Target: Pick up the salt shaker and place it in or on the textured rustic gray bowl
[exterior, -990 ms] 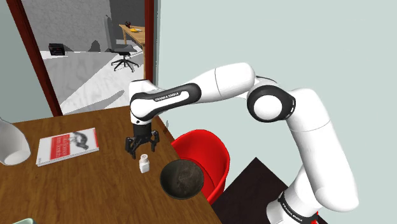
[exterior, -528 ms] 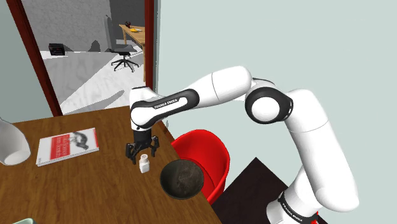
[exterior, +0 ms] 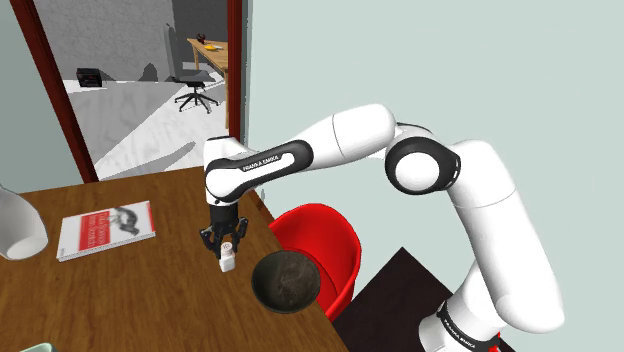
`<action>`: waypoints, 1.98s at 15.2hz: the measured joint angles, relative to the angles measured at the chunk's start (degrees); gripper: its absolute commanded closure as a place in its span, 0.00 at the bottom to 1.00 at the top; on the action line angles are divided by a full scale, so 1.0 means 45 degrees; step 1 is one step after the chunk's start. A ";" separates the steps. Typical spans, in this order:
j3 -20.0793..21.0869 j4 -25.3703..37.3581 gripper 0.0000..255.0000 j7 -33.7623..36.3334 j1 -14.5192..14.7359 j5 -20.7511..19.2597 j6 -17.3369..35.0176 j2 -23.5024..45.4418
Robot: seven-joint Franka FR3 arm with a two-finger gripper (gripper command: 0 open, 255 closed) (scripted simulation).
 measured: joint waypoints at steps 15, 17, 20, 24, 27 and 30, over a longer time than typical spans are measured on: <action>0.0054 0.0156 1.00 0.0107 -0.0039 0.0043 -0.0686 -0.0541; 0.0074 0.0093 1.00 0.0141 -0.0062 0.0067 -0.0865 -0.0785; 0.0097 0.0293 1.00 0.0210 -0.0059 0.0079 -0.1232 -0.0961; 0.0124 0.0506 1.00 0.0282 -0.0089 0.0106 -0.1746 -0.1271; 0.0151 0.0664 1.00 0.0354 -0.0093 0.0127 -0.2123 -0.1502; 0.0168 0.0875 1.00 0.0408 -0.0109 0.0143 -0.2504 -0.1678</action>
